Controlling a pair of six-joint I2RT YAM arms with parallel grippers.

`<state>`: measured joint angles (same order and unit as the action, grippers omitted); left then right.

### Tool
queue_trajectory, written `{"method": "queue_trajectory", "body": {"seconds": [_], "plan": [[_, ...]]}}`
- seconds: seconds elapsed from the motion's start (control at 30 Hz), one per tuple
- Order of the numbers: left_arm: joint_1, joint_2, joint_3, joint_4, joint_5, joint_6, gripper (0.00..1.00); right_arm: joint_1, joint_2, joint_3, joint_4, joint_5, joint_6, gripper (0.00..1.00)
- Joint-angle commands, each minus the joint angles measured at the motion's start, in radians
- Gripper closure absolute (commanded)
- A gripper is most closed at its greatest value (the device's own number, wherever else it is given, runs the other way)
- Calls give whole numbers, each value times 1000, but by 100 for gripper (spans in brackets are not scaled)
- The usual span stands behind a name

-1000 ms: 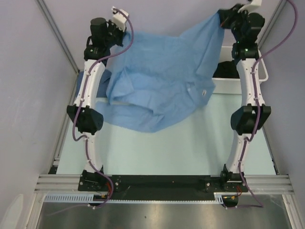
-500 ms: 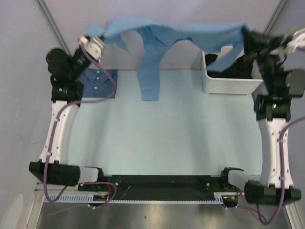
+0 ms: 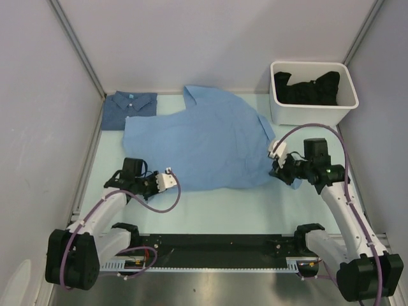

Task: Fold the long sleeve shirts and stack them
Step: Flatten the shirt out

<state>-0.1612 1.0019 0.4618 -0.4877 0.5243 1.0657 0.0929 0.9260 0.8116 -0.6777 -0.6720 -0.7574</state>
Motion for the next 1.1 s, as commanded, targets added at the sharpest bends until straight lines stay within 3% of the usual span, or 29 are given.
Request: {"method": "queue_trajectory", "body": {"seconds": [0.0, 0.07, 0.1, 0.27, 0.37, 0.47, 0.6, 0.73, 0.83, 0.87, 0.93, 0.97, 1.07], "plan": [[-1, 24, 73, -125, -81, 67, 63, 114, -3, 61, -421, 15, -322, 65], [31, 11, 116, -245, -45, 62, 56, 139, 10, 115, -502, 18, -324, 27], [46, -2, 156, -280, -24, 60, 48, 143, 8, 142, -541, 17, -312, 1], [68, -46, 253, -358, 45, 10, 39, 79, 62, 294, -479, 74, -206, 0], [68, -19, 277, -304, 40, -56, 31, -106, 210, 337, -421, 71, -201, 0], [84, 49, 317, -259, 31, -146, 30, -194, 400, 395, -398, 109, -191, 2], [114, 168, 391, -210, 25, -219, 29, -194, 542, 432, -359, 140, -197, 2], [129, 234, 448, -184, 26, -248, 27, -160, 638, 383, -183, 241, -131, 1], [140, 251, 462, -164, 14, -253, 27, -173, 677, 386, -231, 259, -175, 53], [144, 256, 463, -161, 13, -251, 28, -186, 654, 389, -279, 244, -221, 79], [158, 256, 462, -161, 20, -247, 28, -257, 567, 351, -380, 187, -343, 95], [158, 253, 454, -161, 25, -236, 29, -286, 444, 324, -487, 178, -510, 100], [187, 241, 425, -166, 17, -205, 30, -384, 207, 154, -690, 251, -908, 100]]}}
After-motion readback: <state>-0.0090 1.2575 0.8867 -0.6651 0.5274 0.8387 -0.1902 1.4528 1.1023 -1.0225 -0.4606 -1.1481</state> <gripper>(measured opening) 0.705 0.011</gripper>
